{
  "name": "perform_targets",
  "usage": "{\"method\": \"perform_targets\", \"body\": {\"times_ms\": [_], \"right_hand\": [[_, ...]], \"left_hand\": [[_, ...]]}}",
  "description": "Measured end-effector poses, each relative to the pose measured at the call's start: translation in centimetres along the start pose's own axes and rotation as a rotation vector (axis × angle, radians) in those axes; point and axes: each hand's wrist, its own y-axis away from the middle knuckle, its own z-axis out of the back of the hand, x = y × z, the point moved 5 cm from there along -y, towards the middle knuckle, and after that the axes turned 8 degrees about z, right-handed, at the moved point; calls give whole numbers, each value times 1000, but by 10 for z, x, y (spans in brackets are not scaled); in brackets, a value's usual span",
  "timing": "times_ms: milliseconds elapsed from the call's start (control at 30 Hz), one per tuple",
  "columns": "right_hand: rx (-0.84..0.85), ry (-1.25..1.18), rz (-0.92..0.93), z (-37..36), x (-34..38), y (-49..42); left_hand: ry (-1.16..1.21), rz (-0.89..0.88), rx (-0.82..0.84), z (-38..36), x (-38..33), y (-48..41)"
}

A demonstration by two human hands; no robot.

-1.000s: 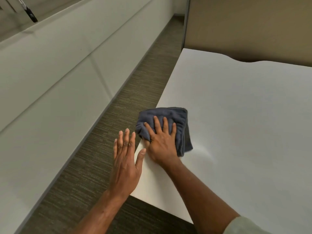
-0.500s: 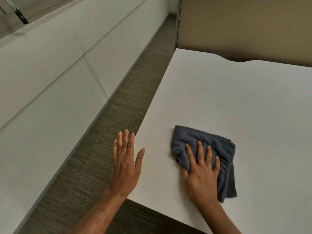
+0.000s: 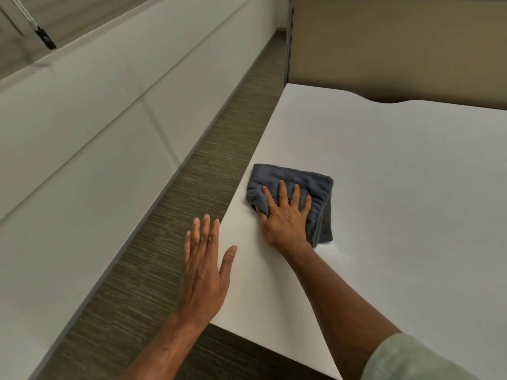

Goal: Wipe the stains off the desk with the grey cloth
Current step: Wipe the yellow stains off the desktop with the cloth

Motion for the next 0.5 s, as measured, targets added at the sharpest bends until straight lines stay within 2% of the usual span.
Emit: {"method": "perform_targets", "body": {"times_ms": [133, 300, 500], "right_hand": [[35, 30, 168, -10, 36, 10], [62, -9, 350, -24, 70, 67], [50, -87, 400, -25, 64, 158]], "left_hand": [[-3, -3, -12, 4, 2, 7], [16, 16, -9, 9, -6, 16], [40, -15, -15, 8, -30, 31]]}}
